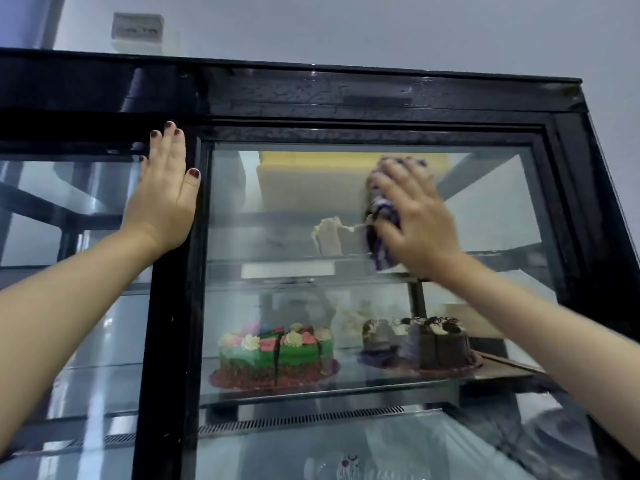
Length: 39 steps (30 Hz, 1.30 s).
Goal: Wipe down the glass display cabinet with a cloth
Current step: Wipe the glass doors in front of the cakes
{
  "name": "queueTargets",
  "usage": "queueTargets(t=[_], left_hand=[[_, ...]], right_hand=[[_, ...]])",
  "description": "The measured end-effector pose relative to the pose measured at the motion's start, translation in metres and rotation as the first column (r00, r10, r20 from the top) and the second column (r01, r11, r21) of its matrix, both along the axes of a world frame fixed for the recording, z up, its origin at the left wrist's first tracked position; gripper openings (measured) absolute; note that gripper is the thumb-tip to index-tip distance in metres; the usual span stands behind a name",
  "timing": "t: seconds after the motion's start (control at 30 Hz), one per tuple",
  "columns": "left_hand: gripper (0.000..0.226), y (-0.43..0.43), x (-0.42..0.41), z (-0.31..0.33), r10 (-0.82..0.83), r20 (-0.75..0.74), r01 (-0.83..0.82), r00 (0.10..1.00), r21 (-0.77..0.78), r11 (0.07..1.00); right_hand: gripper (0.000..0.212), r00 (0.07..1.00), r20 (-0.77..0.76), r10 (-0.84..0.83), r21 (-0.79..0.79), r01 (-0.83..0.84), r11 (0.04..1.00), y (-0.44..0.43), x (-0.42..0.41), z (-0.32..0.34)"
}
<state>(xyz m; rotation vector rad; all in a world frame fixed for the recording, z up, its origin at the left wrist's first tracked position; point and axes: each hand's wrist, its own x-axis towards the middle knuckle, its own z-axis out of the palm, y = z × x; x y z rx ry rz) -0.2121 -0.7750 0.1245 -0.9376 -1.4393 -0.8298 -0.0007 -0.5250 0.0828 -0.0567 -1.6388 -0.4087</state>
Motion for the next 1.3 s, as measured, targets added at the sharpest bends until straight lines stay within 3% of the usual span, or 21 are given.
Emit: queueTargets(t=[0.13, 0.23, 0.33, 0.47, 0.63, 0.8, 0.9, 0.97, 1.17, 1.3], left_hand=[[0.055, 0.0, -0.001, 0.0, 0.032, -0.016, -0.032, 0.999, 0.008, 0.999], [0.054, 0.0, -0.001, -0.001, 0.041, -0.008, -0.04, 0.999, 0.03, 0.999], [0.053, 0.0, 0.001, -0.005, 0.04, 0.008, -0.041, 0.999, 0.047, 0.998], [0.056, -0.001, 0.006, -0.027, -0.002, 0.052, -0.004, 0.999, 0.103, 0.995], [0.062, 0.002, 0.01, -0.075, -0.043, 0.125, 0.024, 0.991, 0.145, 0.989], [0.052, 0.001, 0.01, -0.086, -0.04, 0.176, 0.015, 0.984, 0.145, 0.989], [0.052, 0.001, 0.012, -0.091, -0.061, 0.19, 0.035, 0.98, 0.139, 0.99], [0.05, -0.001, 0.011, -0.105, -0.092, 0.191, 0.068, 0.977, 0.128, 0.989], [0.053, -0.004, 0.003, -0.153, -0.166, 0.245, 0.136, 0.955, 0.134, 0.982], [0.052, -0.005, 0.0, -0.16, -0.164, 0.274, 0.126, 0.948, 0.152, 0.98]], right_hand=[[0.063, 0.981, -0.192, -0.01, -0.29, -0.047, 0.956, 0.072, 0.053, 0.045], [0.06, 0.931, -0.346, -0.115, -0.507, -0.082, 0.858, 0.105, 0.073, 0.053], [0.053, 0.89, -0.396, -0.225, -0.62, -0.078, 0.781, 0.1, 0.06, 0.056], [0.055, 0.913, -0.36, -0.191, -0.522, -0.028, 0.853, 0.038, 0.012, 0.071], [0.059, 0.973, -0.211, -0.095, -0.22, 0.048, 0.974, -0.069, -0.064, 0.086], [0.059, 0.999, -0.013, -0.046, 0.101, 0.047, 0.994, -0.156, -0.124, 0.084], [0.055, 0.994, 0.07, -0.079, 0.252, 0.059, 0.966, -0.162, -0.128, 0.086], [0.054, 0.996, 0.049, -0.078, 0.249, 0.064, 0.967, -0.145, -0.117, 0.097], [0.057, 0.993, -0.104, -0.059, -0.116, 0.047, 0.992, -0.125, -0.099, 0.119], [0.059, 0.999, 0.035, -0.041, 0.117, 0.036, 0.992, -0.159, -0.12, 0.075]])
